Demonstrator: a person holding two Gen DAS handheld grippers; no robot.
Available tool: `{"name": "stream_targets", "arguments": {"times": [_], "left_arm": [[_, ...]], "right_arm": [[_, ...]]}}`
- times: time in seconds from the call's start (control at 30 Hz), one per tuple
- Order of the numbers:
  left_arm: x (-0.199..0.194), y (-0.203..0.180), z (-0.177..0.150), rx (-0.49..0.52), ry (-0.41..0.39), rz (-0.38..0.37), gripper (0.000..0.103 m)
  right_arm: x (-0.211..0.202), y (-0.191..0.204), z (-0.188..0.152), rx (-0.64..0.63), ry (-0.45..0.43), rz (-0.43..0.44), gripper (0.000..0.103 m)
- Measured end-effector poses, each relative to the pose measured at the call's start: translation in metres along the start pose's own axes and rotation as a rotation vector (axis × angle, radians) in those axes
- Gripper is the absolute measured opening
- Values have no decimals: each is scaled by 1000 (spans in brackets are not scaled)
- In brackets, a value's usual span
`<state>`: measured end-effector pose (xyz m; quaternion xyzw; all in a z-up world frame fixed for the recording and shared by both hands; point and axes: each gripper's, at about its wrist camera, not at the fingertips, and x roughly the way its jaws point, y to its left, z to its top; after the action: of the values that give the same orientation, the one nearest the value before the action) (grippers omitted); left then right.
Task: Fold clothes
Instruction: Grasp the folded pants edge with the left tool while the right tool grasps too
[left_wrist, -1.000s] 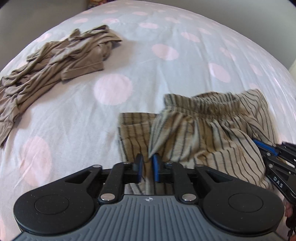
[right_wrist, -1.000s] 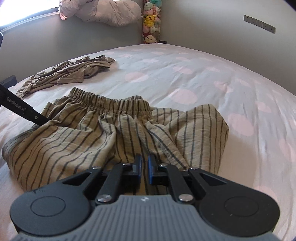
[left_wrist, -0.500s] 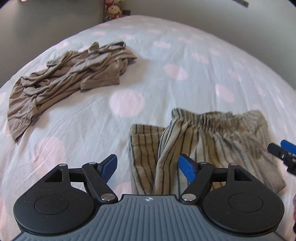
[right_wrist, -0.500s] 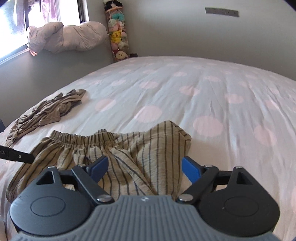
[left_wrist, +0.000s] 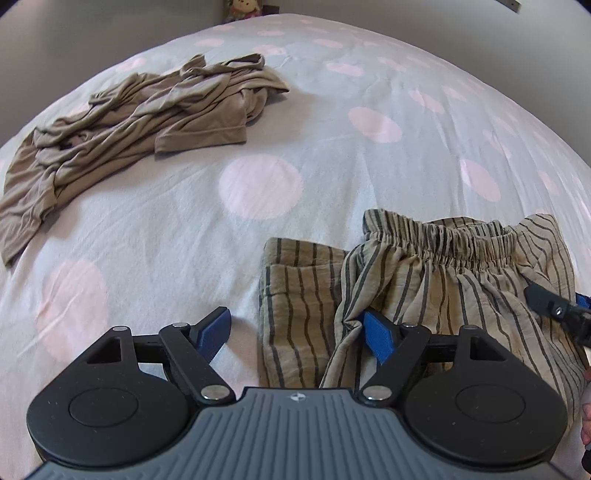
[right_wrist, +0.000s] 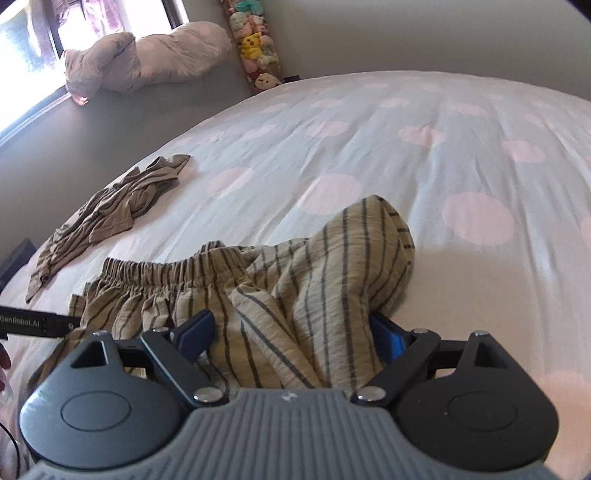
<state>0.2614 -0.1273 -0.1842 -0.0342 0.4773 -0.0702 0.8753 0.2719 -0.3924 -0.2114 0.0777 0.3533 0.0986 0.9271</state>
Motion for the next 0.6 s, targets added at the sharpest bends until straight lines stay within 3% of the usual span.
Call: {"name": "stream_targets", "arguments": {"times": [0.07,0.27,0.37,0.6], "left_arm": [[0,0,1,2,-18,-22,61],[3,-9,2,46,-32,-87,24],[3,-14,0,82,-37,-93,16],[-7,-21,-1,140,-80,-93,5]], "right_arm": [[3,8,-1,-43,-5,5,86],[2,15,-1,-95,-25,14,43],[0,20,-2,-128,-35,17,24],[-19,33,-1,-172,-111,-9,16]]}}
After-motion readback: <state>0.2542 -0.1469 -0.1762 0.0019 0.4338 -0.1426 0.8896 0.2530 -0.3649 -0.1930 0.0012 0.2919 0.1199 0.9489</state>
